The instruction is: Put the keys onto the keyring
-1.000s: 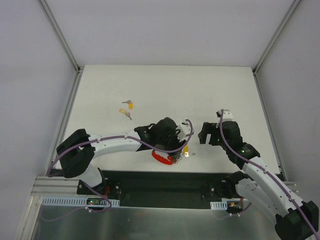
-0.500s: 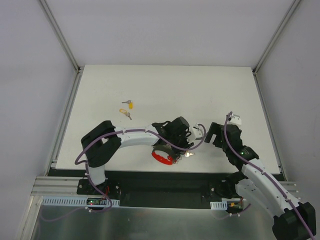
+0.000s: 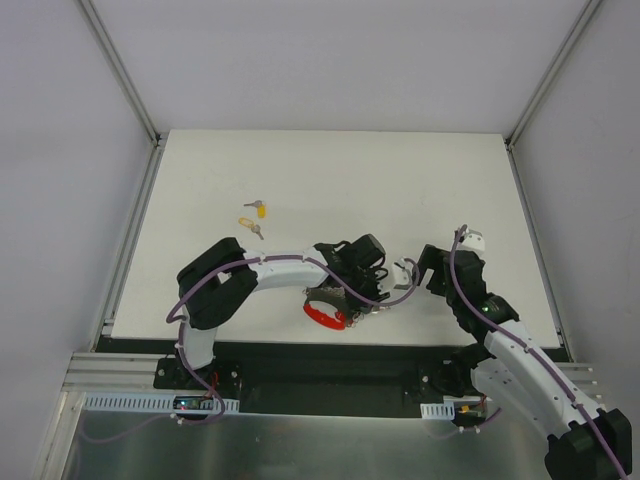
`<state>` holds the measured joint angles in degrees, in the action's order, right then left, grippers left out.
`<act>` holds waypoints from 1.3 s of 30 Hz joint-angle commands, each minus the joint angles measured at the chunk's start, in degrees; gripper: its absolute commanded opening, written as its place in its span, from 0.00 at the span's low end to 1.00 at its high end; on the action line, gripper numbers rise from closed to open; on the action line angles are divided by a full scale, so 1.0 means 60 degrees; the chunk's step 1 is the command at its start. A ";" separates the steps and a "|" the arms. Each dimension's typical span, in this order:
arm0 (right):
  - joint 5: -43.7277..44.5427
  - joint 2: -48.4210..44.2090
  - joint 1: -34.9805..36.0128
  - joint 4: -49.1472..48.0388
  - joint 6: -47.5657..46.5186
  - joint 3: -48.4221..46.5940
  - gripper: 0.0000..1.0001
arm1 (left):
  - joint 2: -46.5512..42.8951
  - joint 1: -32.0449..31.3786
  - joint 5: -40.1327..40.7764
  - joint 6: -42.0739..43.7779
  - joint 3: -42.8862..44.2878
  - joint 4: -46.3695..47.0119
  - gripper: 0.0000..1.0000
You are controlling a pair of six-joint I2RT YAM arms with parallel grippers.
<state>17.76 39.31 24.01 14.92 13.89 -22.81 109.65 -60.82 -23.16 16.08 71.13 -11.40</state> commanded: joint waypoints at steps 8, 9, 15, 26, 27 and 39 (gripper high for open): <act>0.0029 0.0040 -0.0076 -0.0260 -0.0103 -0.0081 0.99 | 0.0242 -0.0074 -0.0154 0.0514 0.0508 -0.0737 0.13; 0.0014 0.0026 -0.0076 -0.0260 -0.0089 -0.0081 0.99 | 0.0212 -0.0074 -0.0169 0.0529 0.0508 -0.0751 0.11; -0.0118 -0.0048 -0.0061 -0.0274 -0.0191 -0.0095 0.97 | -0.0124 -0.0059 -0.0227 0.0616 0.0391 -0.0854 0.01; -0.1083 -0.0297 -0.0061 -0.0596 -0.0571 -0.0066 0.95 | -0.1471 0.0321 -0.0330 0.0763 -0.0253 -0.0840 0.00; -0.1244 -0.0311 -0.0076 -0.0684 -0.0630 -0.0051 0.94 | -0.1588 0.0351 -0.0359 0.0807 -0.0327 -0.0840 0.00; -0.2886 -0.0209 -0.0061 -0.1431 -0.0997 -0.0022 0.89 | -0.2426 0.0820 -0.0271 0.0662 -0.1251 -0.0459 0.00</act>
<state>3.01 37.78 23.86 9.26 8.95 -22.79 95.22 -55.77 -23.44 20.36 63.94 -15.31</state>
